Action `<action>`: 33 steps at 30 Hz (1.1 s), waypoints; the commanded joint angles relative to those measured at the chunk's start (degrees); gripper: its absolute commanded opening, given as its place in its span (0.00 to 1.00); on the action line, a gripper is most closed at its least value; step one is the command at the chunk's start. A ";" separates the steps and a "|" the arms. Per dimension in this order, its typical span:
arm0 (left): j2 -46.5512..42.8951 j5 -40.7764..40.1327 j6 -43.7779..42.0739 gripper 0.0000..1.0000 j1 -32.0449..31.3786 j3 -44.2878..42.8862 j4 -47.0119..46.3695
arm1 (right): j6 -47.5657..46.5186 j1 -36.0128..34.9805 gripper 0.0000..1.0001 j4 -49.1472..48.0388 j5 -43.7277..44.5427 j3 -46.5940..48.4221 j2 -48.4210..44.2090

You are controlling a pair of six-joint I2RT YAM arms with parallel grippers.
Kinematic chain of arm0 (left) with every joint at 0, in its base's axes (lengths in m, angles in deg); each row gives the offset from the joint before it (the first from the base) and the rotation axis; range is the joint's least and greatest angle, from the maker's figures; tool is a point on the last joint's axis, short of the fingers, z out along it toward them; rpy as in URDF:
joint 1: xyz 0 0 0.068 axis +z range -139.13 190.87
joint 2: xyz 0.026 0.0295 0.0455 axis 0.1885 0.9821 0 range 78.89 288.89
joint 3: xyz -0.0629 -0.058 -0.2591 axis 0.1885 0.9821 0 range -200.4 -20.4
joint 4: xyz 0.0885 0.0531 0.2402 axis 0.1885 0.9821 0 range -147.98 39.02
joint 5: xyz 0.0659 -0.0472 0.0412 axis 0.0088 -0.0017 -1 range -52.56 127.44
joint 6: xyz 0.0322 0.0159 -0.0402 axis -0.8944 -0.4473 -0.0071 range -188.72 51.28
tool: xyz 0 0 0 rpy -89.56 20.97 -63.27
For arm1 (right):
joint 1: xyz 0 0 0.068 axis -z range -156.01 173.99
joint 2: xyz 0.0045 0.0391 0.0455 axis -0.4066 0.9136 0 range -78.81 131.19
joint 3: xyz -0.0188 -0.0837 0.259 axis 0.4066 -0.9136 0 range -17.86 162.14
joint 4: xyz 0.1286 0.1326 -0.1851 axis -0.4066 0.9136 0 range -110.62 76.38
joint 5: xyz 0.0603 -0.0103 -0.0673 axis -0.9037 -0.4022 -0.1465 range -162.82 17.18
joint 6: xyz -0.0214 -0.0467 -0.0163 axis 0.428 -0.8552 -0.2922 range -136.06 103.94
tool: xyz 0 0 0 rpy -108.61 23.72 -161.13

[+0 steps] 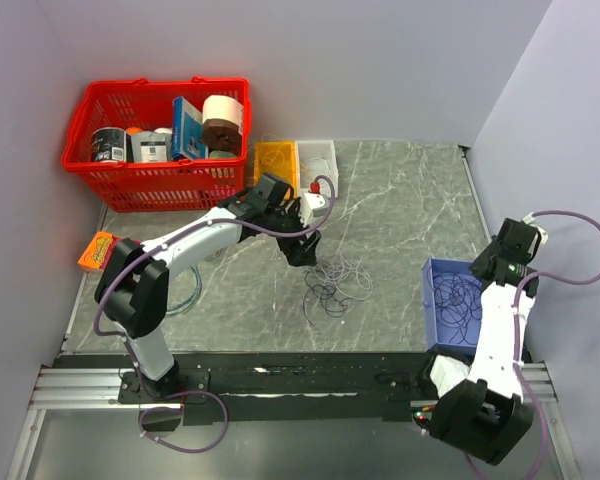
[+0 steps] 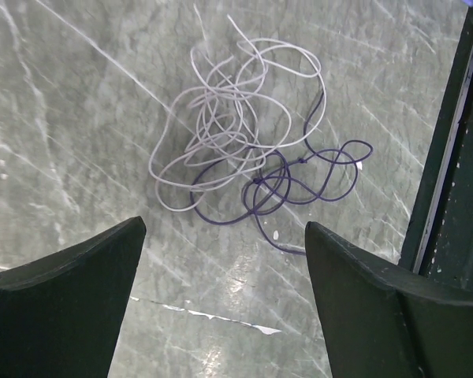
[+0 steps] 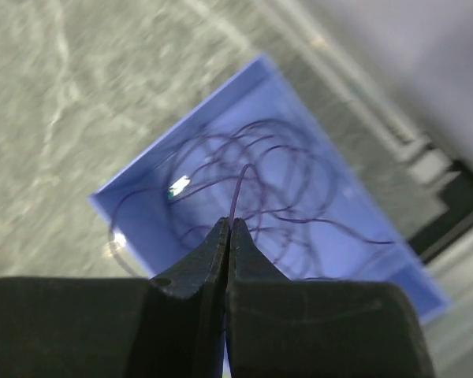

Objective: Untangle the cables

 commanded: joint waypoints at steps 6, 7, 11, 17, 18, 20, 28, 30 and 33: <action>-2.01 2.32 -0.65 0.89 0.84 0.98 -2.12 | 4.00 0.37 0.85 2.82 -10.39 1.26 4.09; -1.75 2.23 -0.47 0.89 0.84 0.99 -2.38 | 3.91 0.02 1.00 3.44 -8.04 2.06 3.74; -0.60 1.53 0.41 0.90 0.84 0.72 -2.21 | 1.11 -3.57 1.00 4.76 -0.82 5.93 0.23; 0.63 2.14 -0.03 0.90 1.28 -1.21 0.07 | -3.99 -24.79 1.00 3.36 7.72 13.31 -2.15; 0.72 2.15 0.06 0.90 1.89 -1.65 0.51 | -4.61 -27.73 1.00 2.75 7.02 13.50 -1.02; 0.98 1.80 0.32 0.91 2.86 -2.70 1.22 | -6.71 -32.48 1.00 -0.15 0.39 12.71 0.56; -0.07 2.23 -0.55 0.91 8.22 -3.06 5.26 | -9.27 -45.24 0.62 -10.88 -17.76 7.96 16.38; -0.69 1.80 -1.17 0.92 8.84 -2.01 5.79 | -9.36 -45.86 0.55 -11.41 -18.20 7.70 21.19; -1.04 0.92 -1.79 0.92 9.37 -1.13 6.32 | -7.96 -46.30 0.55 -11.93 -21.27 7.08 26.13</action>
